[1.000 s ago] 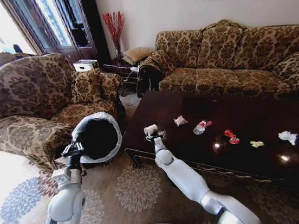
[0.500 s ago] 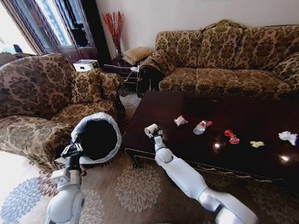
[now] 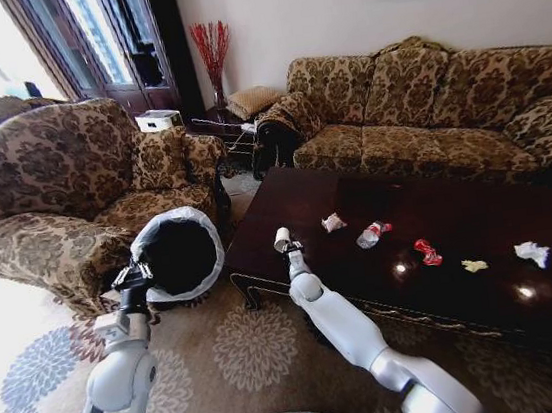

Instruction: Move to the front of the table and place the trash on the table into the trash bin.

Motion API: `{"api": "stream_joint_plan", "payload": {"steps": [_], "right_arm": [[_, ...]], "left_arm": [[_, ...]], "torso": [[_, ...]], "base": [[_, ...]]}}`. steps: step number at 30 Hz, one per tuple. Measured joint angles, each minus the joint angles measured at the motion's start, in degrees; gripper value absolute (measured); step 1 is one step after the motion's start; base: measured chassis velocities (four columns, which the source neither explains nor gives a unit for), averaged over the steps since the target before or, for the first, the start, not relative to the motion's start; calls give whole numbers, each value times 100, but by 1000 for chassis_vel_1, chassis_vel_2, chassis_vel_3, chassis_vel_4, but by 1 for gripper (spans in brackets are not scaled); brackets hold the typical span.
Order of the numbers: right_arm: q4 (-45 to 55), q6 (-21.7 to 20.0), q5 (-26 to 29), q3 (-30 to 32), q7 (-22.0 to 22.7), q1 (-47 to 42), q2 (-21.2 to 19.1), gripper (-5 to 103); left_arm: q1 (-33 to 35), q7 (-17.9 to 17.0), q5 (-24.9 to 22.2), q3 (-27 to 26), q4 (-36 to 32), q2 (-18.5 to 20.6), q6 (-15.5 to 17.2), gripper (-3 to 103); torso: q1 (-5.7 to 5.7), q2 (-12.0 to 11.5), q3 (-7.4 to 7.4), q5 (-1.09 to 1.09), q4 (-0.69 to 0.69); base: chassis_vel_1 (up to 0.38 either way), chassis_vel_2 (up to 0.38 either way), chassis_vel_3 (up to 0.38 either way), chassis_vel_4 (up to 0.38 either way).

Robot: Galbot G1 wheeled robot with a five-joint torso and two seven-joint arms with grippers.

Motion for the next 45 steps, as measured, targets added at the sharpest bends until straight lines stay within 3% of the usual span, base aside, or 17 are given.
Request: {"api": "stream_joint_plan", "payload": {"steps": [7,9,11,12,14,16,18,19,22,25,32,36,42,43,45], "right_arm": [[1116,78,75,-50,133,-62,-494,0],[2126,43,471,-281,-10,115,-934,0],[2290,26,566,-333,-41,164,-1023,0],[2938,-87,1063,-552,-182,438,-1279,0],[3450,-181,1545,-809,-258,835,-1434,0],[3588,-211,1706,-899,-269,979,-1455,0],[3972,-300,2362,-1311,-328,1692,-1435,0],[3972,-300,2362,-1311,-328,1692,-1435,0],[4290,-447,3380,-2068,-477,2545,-1200,0],[4438,-709,3736,-2437,-476,2682,-1121,0],[4464,-1183,3565,-2990,-483,2567,-1188,-2],[4310,-1243,3378,-3024,-413,2501,-1182,15],[3965,-1132,3154,-2887,-408,2465,-1064,31],[3906,-1103,3115,-2792,-413,2442,-1036,41],[3888,-1095,3114,-2726,-413,2430,-1026,47]], "left_arm": [[-110,14,-129,89,4,155,98,4],[-208,14,-313,139,43,337,188,4],[-223,13,-347,147,48,366,210,4],[-298,14,-509,188,83,511,299,4],[-385,7,-737,257,146,723,421,4],[-410,6,-822,284,166,804,462,4],[-470,-10,-1111,305,199,1120,591,4],[-470,-10,-1111,305,199,1120,591,4],[-514,-54,-1305,192,190,1461,701,4],[-556,-53,-1410,192,150,1584,777,4],[-558,-65,-1567,143,41,1645,841,4],[-560,-64,-1572,135,37,1635,842,4],[-544,-58,-1568,128,-13,1616,841,4],[-537,-56,-1565,121,-22,1609,841,4],[-531,-51,-1564,114,-29,1601,841,4]], "torso": [[0,0,0,1,0],[0,0,0,0,-1],[0,0,0,-2,-2],[0,0,0,-1,-1],[0,0,0,-1,0],[0,0,0,-2,0],[1,0,0,-2,-2],[1,0,0,-2,-2],[1,0,0,-2,6],[0,0,0,-3,3],[0,0,0,1,-2],[0,0,0,1,0],[0,0,0,0,1],[0,0,0,0,1],[0,0,0,0,0]], "base": [[0,0,0,0],[0,0,0,0],[0,0,0,0],[0,0,0,0],[0,0,0,0],[0,0,0,0],[0,0,0,0],[0,0,0,0],[0,0,0,0],[0,0,0,0],[0,0,0,0],[0,0,0,0],[0,0,0,0],[0,0,0,0],[0,0,0,0]]}}
